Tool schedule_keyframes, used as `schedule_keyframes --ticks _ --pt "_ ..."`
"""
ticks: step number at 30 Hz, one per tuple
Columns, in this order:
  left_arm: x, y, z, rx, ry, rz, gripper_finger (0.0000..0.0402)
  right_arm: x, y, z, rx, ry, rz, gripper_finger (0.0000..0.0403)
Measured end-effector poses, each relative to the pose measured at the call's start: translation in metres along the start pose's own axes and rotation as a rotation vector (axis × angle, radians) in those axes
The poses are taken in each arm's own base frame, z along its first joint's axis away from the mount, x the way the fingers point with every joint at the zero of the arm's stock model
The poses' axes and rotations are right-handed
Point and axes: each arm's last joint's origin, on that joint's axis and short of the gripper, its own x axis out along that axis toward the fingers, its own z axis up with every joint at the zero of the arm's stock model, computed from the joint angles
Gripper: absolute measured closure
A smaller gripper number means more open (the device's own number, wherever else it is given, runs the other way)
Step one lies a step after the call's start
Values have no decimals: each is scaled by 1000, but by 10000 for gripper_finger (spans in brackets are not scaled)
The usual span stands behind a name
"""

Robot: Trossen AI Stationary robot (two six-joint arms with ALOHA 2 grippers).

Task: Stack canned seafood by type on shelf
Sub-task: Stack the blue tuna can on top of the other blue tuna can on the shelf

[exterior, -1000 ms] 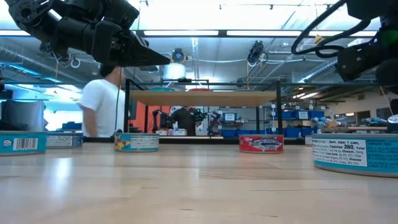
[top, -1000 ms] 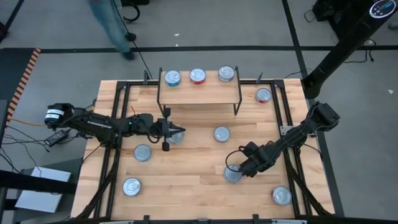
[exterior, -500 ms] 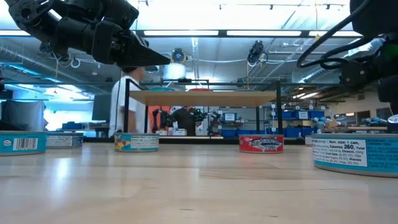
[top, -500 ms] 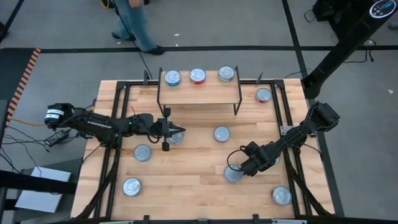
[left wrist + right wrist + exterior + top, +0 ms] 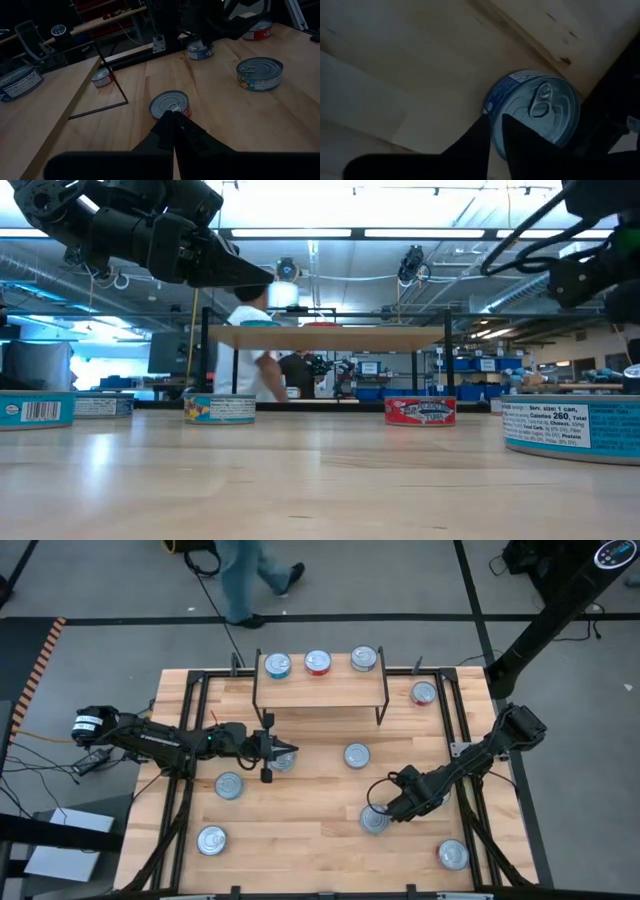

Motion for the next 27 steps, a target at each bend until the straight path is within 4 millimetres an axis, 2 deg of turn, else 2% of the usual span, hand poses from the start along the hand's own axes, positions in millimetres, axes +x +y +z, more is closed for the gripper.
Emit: schedule_keyframes --ticks 4,8,12,16,18,21,27 --pt "0 0 0 0 0 0 396 10 -2 0 0 3 -9 313" --pt "0 0 0 3 0 0 396 18 -2 0 -15 16 11 309" --pt "0 0 0 3 1 0 396 19 -2 0 -33 12 16 328" --pt "0 0 0 3 0 0 396 18 -1 0 -60 2 22 375" --pt "0 0 0 2 0 0 396 16 0 1 -76 -29 31 393" --pt "0 0 0 3 1 0 396 6 7 3 -92 -85 94 393" --pt "0 0 0 2 1 -1 396 -24 15 7 -134 -216 205 398"
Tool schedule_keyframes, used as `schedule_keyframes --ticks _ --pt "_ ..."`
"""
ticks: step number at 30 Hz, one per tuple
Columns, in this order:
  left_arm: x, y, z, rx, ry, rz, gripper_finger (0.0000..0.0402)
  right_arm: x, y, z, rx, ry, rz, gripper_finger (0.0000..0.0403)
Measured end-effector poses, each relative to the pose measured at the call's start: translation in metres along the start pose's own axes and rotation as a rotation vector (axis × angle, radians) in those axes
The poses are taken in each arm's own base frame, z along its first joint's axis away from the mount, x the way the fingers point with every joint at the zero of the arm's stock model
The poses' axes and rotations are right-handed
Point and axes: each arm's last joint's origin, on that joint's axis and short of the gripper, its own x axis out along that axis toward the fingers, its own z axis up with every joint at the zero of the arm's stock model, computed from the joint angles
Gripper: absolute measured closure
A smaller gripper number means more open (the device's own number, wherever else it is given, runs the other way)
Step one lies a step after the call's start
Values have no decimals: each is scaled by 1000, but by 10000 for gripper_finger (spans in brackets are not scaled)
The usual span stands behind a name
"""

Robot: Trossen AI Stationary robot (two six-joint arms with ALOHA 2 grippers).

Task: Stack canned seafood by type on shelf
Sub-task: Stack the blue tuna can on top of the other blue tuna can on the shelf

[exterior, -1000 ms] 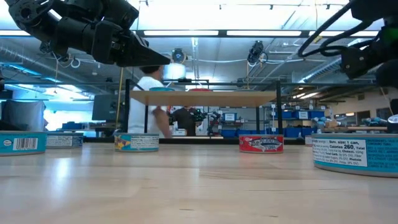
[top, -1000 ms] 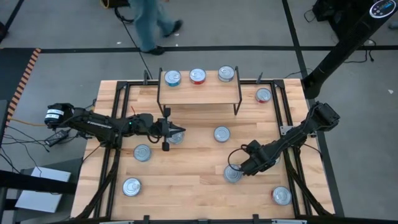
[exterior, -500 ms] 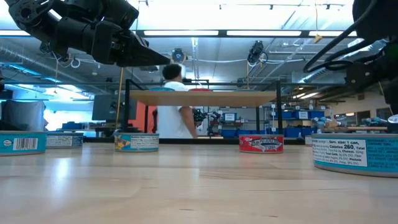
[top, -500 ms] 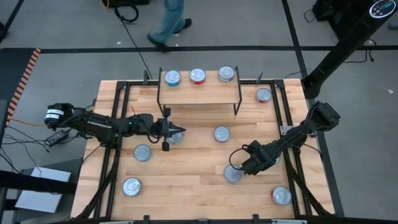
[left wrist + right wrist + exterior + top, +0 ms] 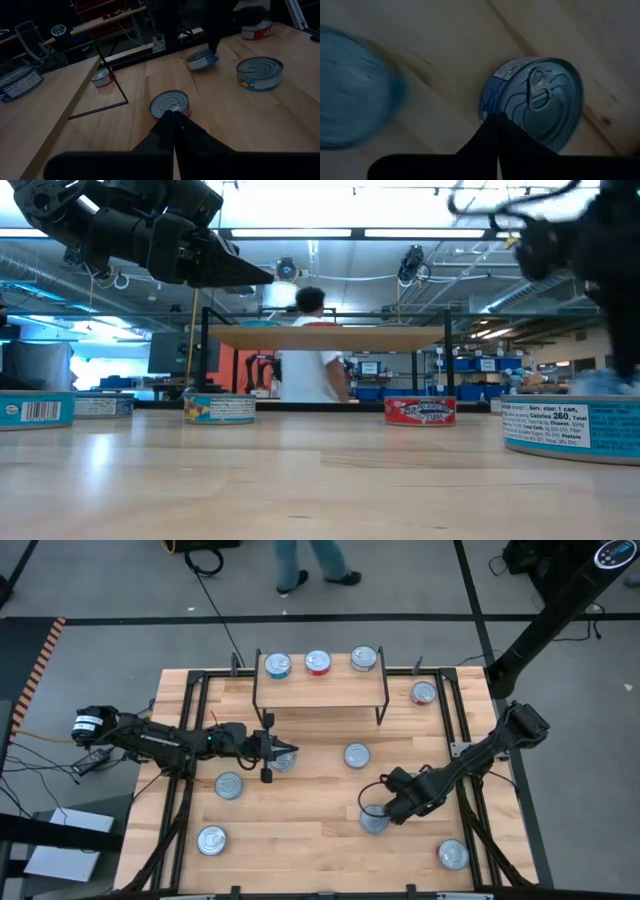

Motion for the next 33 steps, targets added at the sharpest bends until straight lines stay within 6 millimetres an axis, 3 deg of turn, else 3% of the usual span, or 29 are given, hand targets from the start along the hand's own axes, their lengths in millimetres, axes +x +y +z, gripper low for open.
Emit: schedule_keyframes --ticks 5,17,25,33 --pt "0 0 0 0 0 0 396 -15 12 12 -26 -124 97 400" --pt "0 0 0 -1 0 0 396 -15 40 46 -28 -472 409 402" --pt "0 0 0 -4 0 0 396 13 38 59 72 -594 620 402" --pt "0 0 0 -3 0 0 396 48 19 48 192 -611 793 402"
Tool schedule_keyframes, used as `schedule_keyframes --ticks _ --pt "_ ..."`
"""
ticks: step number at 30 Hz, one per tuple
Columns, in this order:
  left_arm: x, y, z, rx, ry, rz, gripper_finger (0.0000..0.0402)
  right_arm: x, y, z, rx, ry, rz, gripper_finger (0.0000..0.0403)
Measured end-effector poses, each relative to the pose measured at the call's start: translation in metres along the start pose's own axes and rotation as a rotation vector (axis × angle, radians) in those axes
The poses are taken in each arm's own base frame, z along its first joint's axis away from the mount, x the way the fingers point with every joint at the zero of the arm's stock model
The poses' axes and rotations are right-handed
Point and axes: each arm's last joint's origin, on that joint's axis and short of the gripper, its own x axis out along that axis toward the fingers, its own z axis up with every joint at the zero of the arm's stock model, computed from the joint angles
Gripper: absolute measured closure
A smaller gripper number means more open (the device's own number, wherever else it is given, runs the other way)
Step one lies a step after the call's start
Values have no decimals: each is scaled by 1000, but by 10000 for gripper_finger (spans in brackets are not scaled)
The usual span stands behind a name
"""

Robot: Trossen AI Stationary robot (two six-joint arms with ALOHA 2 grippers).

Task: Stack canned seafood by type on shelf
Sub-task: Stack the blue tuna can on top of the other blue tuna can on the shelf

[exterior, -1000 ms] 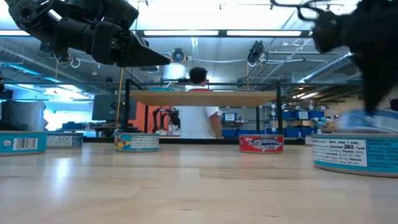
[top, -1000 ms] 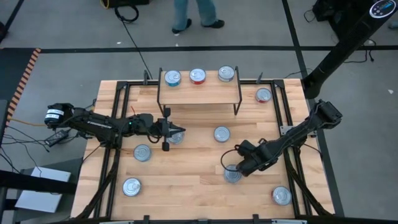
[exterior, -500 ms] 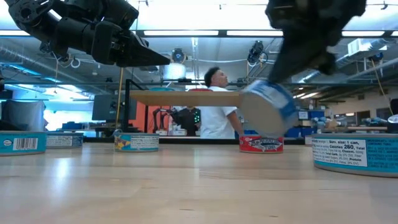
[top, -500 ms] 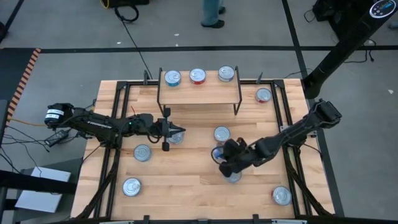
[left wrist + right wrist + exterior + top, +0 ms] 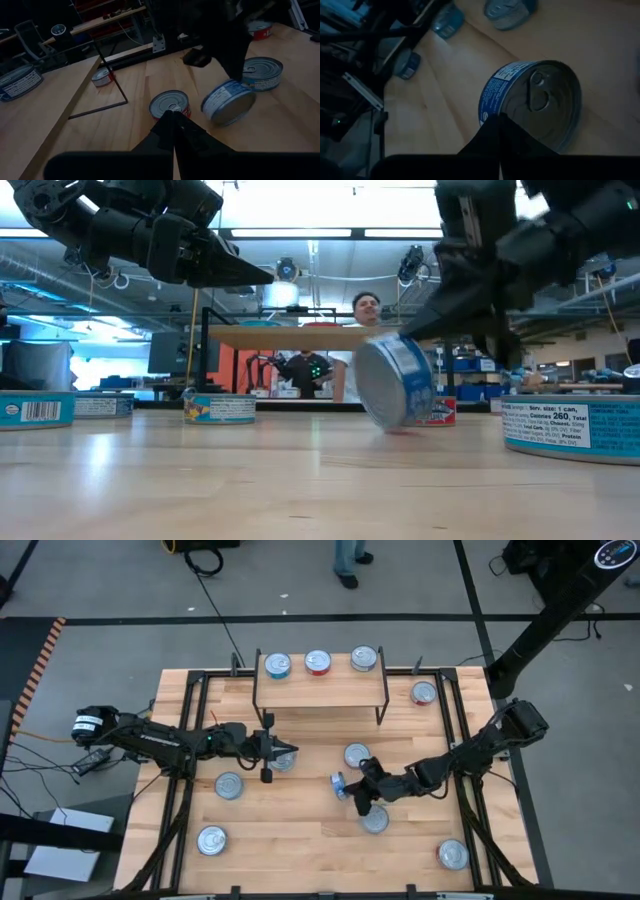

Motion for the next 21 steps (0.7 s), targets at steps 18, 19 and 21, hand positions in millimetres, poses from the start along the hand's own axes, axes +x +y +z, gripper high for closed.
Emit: schedule_keyframes --ticks 18,19,21 --pt "0 0 0 4 0 0 396 -2 -13 -6 39 17 -27 392" --pt "0 0 0 4 0 0 396 -2 -13 -6 37 18 -27 390" --pt "0 0 0 4 0 0 396 -2 -13 -6 37 20 -28 382"
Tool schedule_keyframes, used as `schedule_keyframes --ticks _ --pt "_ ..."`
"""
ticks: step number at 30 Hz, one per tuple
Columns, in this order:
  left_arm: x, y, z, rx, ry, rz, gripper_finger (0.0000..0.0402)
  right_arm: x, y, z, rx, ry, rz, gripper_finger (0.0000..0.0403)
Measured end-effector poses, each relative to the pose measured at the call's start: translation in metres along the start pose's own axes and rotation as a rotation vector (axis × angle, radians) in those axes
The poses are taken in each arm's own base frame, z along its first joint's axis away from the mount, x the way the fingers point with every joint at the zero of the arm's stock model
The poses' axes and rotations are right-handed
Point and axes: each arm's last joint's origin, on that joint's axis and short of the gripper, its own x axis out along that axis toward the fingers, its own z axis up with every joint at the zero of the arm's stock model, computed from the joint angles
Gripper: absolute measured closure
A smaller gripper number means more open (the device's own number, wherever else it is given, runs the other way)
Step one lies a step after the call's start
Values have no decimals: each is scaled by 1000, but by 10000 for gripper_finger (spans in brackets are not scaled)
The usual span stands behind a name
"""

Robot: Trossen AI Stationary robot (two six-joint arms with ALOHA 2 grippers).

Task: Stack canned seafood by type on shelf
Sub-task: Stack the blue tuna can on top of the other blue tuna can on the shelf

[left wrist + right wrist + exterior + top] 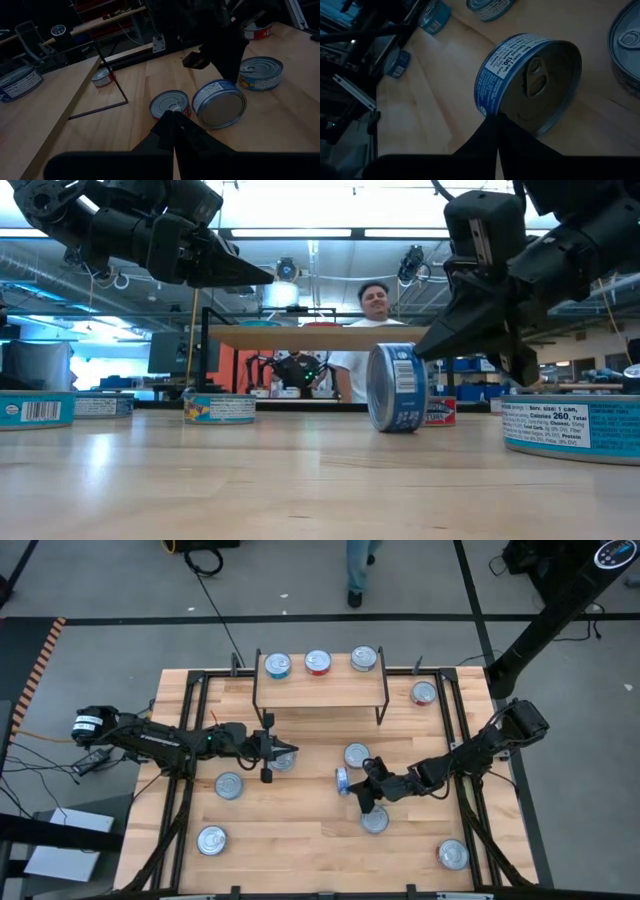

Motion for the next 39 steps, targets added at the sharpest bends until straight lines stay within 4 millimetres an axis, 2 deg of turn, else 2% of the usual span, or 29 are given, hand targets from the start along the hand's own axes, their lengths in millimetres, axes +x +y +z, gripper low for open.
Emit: schedule_keyframes --ticks 12,21,39 --pt "0 0 0 0 0 0 396 0 0 -1 -1 20 0 297" --pt "0 0 0 -1 0 0 396 2 11 4 -41 7 26 253" --pt "0 0 0 -6 0 0 396 2 11 3 -54 47 22 245"
